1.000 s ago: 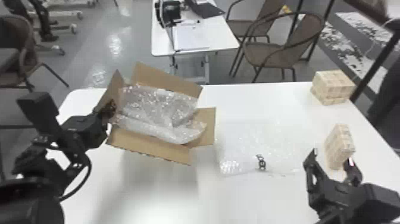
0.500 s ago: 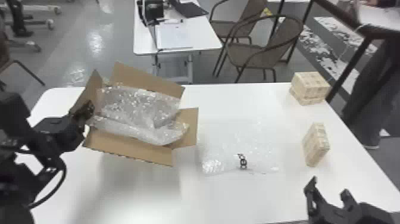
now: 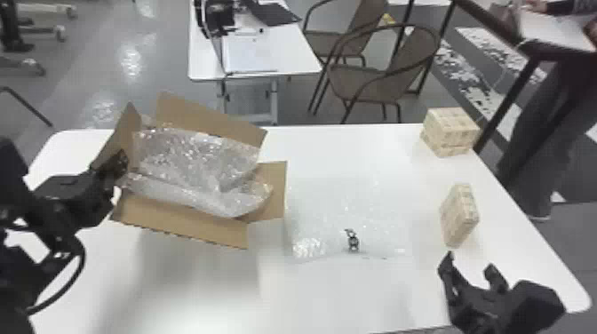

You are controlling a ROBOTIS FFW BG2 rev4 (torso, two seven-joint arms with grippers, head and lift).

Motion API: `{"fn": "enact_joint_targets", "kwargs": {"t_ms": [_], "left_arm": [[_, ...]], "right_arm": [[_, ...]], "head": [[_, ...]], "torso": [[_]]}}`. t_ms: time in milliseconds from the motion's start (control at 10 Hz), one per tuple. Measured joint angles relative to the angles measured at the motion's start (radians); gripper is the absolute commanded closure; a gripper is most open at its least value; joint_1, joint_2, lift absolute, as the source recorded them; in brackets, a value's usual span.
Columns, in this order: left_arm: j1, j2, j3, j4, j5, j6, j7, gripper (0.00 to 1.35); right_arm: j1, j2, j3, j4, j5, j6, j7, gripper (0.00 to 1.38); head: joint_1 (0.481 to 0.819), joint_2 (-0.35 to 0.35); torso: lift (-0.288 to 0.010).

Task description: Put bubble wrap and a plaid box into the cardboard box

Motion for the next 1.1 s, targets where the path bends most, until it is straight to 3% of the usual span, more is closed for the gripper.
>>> {"fn": "enact_joint_targets", "kwargs": {"t_ms": [600, 1100], "left_arm": [[0.001, -0.001, 0.001, 0.001, 0.003, 0.0, -0.001, 1.22], [0.001, -0.002, 0.001, 0.0, 0.003, 0.0, -0.002, 1.22]], "right_arm": [[-0.115, -0.004, -0.057, 0.095, 0.017, 0.03, 0.083, 0.5], [-0.197, -0.024, -0.075, 0.159, 0.02, 0.034, 0.096, 0.43]], "head": [[0.695, -0.11], [0.695, -0.124]], "torso": [[-0.109], [-0.109]]}}
